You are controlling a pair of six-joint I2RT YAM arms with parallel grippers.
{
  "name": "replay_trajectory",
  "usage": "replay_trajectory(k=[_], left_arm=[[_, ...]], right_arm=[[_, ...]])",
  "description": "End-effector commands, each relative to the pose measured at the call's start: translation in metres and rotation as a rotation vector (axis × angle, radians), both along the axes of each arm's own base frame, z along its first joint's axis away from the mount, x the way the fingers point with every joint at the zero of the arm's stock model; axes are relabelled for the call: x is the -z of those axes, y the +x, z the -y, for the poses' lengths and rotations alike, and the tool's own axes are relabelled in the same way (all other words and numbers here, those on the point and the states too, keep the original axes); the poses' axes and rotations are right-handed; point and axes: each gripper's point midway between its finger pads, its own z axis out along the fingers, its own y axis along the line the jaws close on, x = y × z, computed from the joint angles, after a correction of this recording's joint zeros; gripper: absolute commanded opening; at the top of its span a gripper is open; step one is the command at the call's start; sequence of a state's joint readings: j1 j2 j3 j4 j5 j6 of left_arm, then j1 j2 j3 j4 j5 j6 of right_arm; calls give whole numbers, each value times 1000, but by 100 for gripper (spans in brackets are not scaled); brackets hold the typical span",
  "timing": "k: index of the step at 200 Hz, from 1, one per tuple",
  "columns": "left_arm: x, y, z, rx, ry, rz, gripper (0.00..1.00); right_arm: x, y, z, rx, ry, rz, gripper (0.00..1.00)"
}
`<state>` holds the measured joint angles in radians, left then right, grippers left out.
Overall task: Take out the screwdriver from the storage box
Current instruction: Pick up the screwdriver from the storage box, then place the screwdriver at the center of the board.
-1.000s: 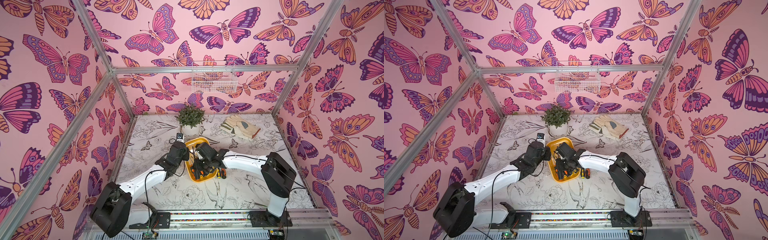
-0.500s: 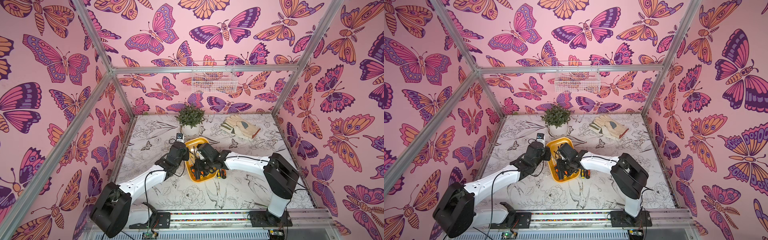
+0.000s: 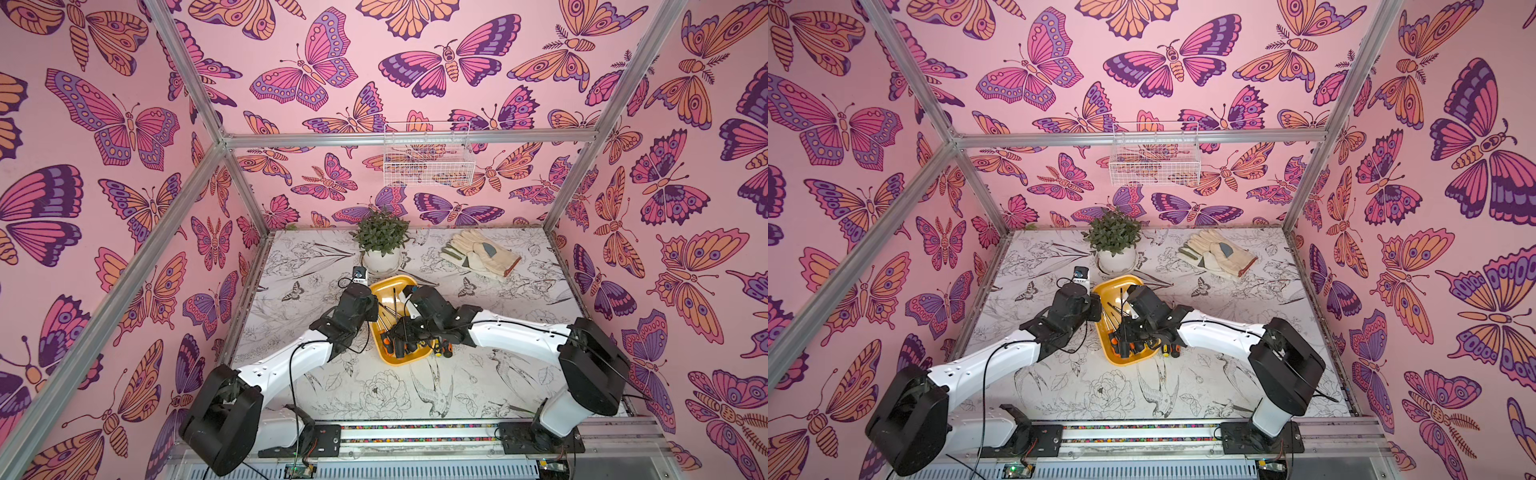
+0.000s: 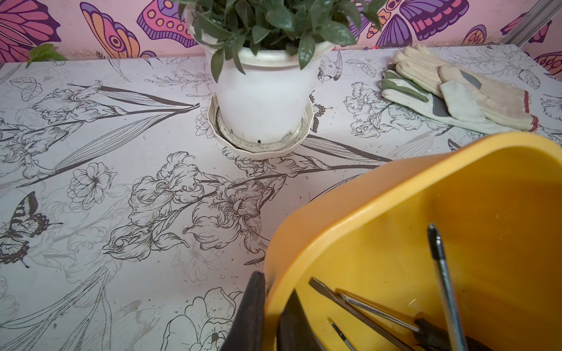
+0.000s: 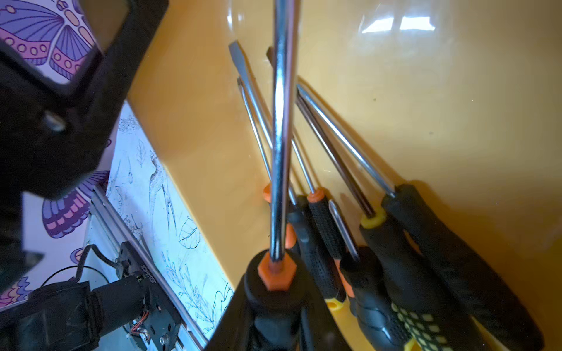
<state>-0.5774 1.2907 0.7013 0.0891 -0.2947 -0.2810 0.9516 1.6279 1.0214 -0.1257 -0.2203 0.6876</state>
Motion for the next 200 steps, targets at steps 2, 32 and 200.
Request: replay_trajectory(k=[2, 32, 200], left_arm=[[18, -11, -5, 21, 56, -49, 0], [19, -12, -5, 21, 58, -49, 0], [19, -12, -5, 26, 61, -51, 0]], right_arm=[[-16, 4, 4, 13, 66, 8, 0], [-38, 3, 26, 17, 40, 68, 0], [-10, 8, 188, 207, -351, 72, 0]])
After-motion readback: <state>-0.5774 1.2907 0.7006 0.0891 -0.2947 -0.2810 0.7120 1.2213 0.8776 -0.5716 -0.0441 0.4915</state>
